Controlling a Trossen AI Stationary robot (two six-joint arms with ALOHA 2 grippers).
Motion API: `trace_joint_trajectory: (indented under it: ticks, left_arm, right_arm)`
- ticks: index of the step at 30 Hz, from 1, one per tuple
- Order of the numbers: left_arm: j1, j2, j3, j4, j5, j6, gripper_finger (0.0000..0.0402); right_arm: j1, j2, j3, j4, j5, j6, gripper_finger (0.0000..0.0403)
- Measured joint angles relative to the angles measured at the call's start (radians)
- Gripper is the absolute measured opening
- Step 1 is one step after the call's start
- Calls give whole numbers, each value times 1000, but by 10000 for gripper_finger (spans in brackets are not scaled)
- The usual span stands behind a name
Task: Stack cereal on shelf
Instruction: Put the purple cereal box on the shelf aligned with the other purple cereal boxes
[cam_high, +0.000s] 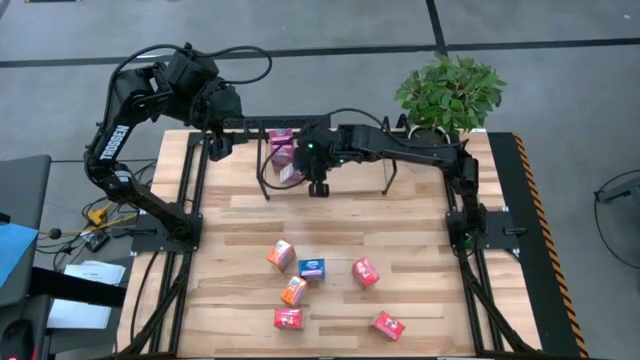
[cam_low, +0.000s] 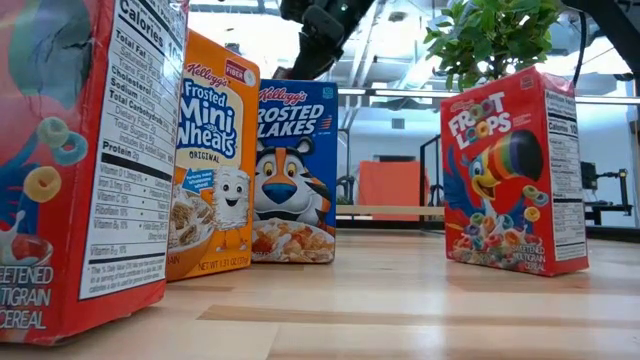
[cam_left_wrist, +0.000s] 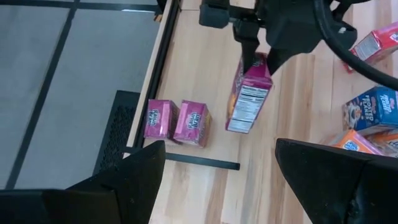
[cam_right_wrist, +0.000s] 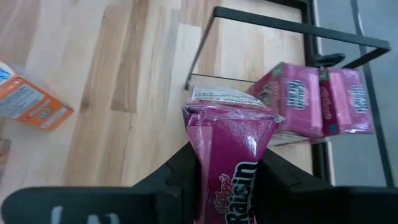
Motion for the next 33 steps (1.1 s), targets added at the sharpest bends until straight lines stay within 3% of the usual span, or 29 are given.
trace_joint_trajectory:
  ticks: [10, 16, 23, 33]
  left_arm:
    - [0, 0, 0, 1, -24, -8, 297]
    - [0, 0, 0, 5, -27, -19, 297]
    - [0, 0, 0, 4, -27, -34, 297]
    - [0, 0, 0, 0, -35, -31, 297]
  right_arm:
    - [-3, 2, -82, 145, -15, -25, 133]
    - [-6, 2, -81, 142, -15, -22, 136]
    - [-1, 105, -60, 143, 12, -19, 135]
    - [8, 97, -33, 130, 39, -37, 145]
